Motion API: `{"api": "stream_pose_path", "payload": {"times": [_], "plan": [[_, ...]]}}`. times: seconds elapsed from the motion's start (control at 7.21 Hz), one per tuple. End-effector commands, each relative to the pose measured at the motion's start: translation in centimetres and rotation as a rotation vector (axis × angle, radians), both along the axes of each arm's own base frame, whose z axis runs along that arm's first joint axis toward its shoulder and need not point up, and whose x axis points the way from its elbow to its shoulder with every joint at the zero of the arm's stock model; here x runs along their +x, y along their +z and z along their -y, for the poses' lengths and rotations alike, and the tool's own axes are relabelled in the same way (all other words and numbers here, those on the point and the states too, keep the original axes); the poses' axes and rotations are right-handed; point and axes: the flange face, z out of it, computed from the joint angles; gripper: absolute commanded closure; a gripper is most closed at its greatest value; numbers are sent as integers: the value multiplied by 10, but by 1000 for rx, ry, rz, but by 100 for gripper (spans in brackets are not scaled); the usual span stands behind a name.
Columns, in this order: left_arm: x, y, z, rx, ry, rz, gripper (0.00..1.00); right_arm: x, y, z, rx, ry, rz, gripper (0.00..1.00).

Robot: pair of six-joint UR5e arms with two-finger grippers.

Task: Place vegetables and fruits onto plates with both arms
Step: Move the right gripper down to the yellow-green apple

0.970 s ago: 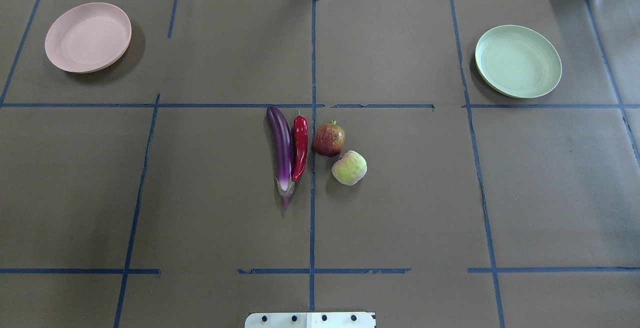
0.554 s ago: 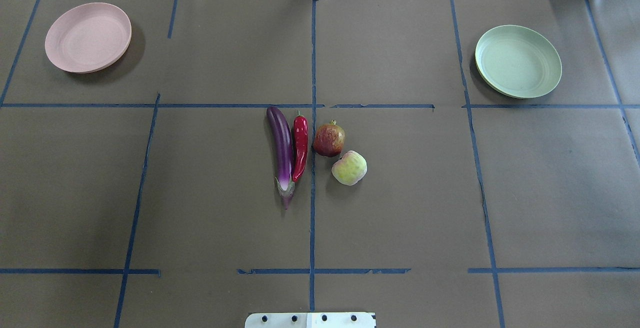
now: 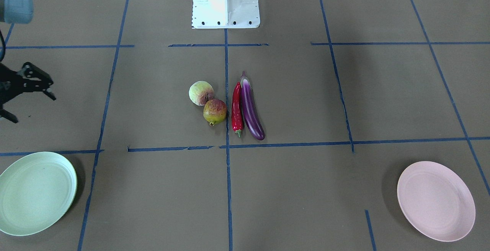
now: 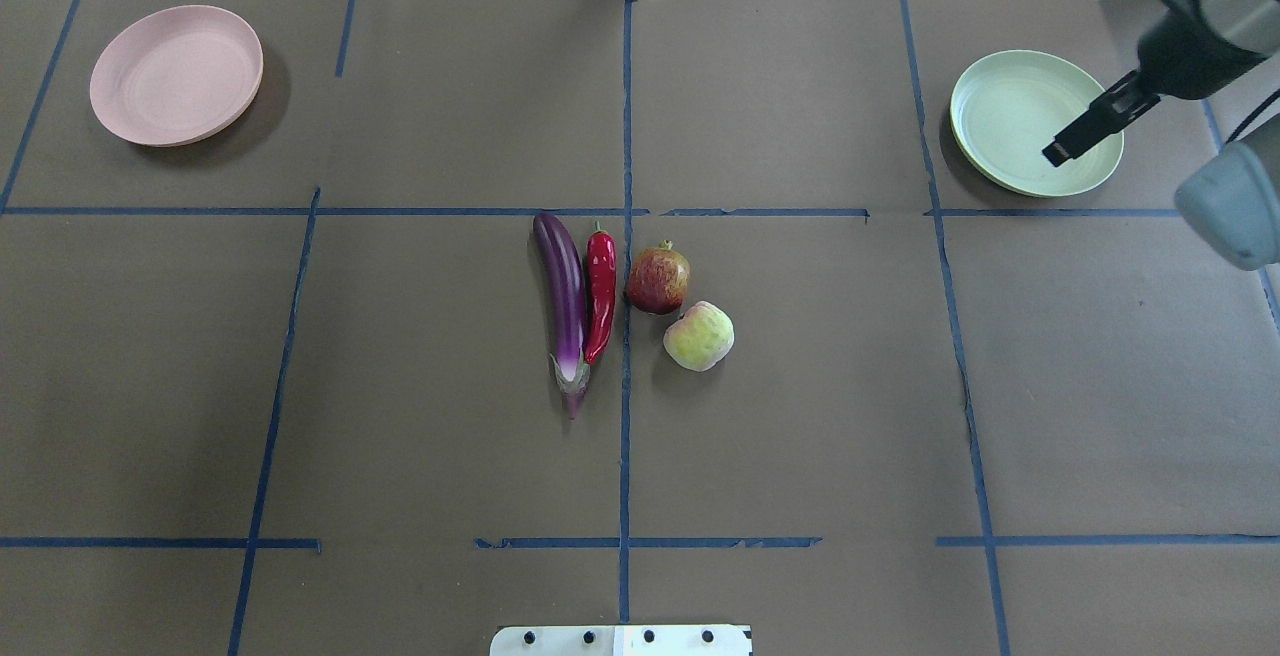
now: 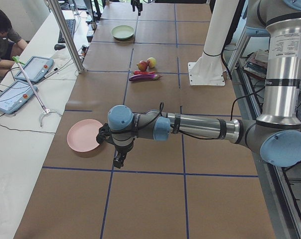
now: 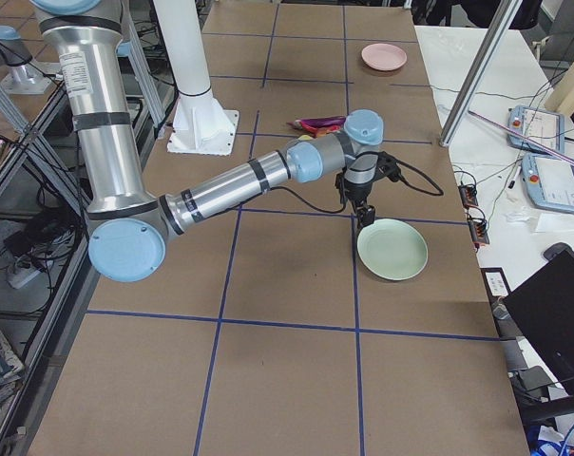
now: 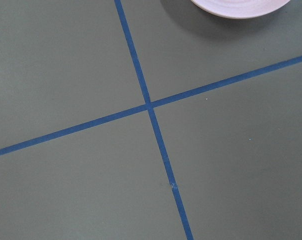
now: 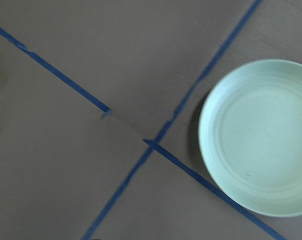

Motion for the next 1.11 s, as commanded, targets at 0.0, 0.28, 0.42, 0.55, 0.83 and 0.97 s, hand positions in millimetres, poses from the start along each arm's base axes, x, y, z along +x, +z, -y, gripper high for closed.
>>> {"api": "stream_pose_path", "payload": {"times": [0.0,0.28,0.42,0.55,0.83,0.97], "plan": [[1,0,0,6,1,-2,0,-120,-88,-43,45,-1,10,0],[5,-1,1,10,10,-3,0,-227,-136,-108,60,70,-14,0],[6,-2,1,11,11,-3,0,-267,-144,-137,80,106,-36,0],[6,-2,1,13,12,-3,0,-302,-148,-148,91,116,-62,0],[6,-2,1,13,12,-3,0,-347,-132,-150,104,117,-141,0],[6,-2,1,13,12,-3,0,-350,-130,-152,108,109,-148,0]]}}
